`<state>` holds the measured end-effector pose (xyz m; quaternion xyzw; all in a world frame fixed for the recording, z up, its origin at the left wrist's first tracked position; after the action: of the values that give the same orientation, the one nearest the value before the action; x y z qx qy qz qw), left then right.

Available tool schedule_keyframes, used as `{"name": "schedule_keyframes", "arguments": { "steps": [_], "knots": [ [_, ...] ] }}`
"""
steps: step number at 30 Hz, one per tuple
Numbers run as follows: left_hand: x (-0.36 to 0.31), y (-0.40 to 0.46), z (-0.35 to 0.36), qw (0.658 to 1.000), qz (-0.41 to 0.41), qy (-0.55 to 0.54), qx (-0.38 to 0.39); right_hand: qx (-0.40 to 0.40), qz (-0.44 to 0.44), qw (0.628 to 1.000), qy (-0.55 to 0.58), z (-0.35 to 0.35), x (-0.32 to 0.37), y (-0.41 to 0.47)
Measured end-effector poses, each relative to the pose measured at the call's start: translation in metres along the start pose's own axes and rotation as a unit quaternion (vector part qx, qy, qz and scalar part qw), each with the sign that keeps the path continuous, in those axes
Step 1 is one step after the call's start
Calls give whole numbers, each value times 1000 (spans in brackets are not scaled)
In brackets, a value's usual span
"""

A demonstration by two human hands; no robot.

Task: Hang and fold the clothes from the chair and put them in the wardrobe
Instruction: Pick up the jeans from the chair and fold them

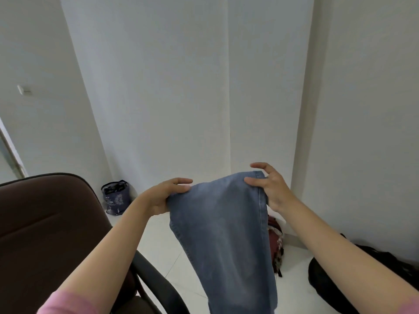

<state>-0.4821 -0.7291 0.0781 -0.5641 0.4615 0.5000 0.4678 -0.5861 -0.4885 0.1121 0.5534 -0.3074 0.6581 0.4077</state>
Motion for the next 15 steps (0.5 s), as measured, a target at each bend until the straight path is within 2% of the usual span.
{"name": "schedule_keyframes", "arguments": {
  "steps": [2,5,7,9,11,12,14,15],
  "knots": [
    [3,-3,9,997,-35,17,64,-25,15,994,107,-2,-7,1],
    [7,-9,21,987,-48,33,149,-15,6,991,133,0,-7,2],
    [4,-4,19,992,-16,-15,127,-4,-7,995,98,0,-3,2],
    [-2,4,13,992,35,-97,68,-2,-20,998,55,-3,1,4],
    [-9,10,12,979,90,-180,13,-1,-45,998,-33,-4,6,7],
    [-12,12,13,971,113,-209,-4,-3,-65,990,-124,-3,12,7],
    [-15,16,19,961,143,-237,-24,12,-74,946,-316,5,14,5],
    [-16,16,22,958,152,-242,-33,30,-58,928,-367,8,10,5]
  ]
}}
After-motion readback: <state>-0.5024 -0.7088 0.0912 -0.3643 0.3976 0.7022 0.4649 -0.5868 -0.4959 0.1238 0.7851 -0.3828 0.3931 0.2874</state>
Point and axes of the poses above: each hand's wrist, its own y-axis towards the middle knuckle, its own z-axis out of the palm, x = y × z, the point moved 10 cm from there along y, towards the middle knuckle, and after that the axes turned 10 degrees about z, right-handed, at the moved point
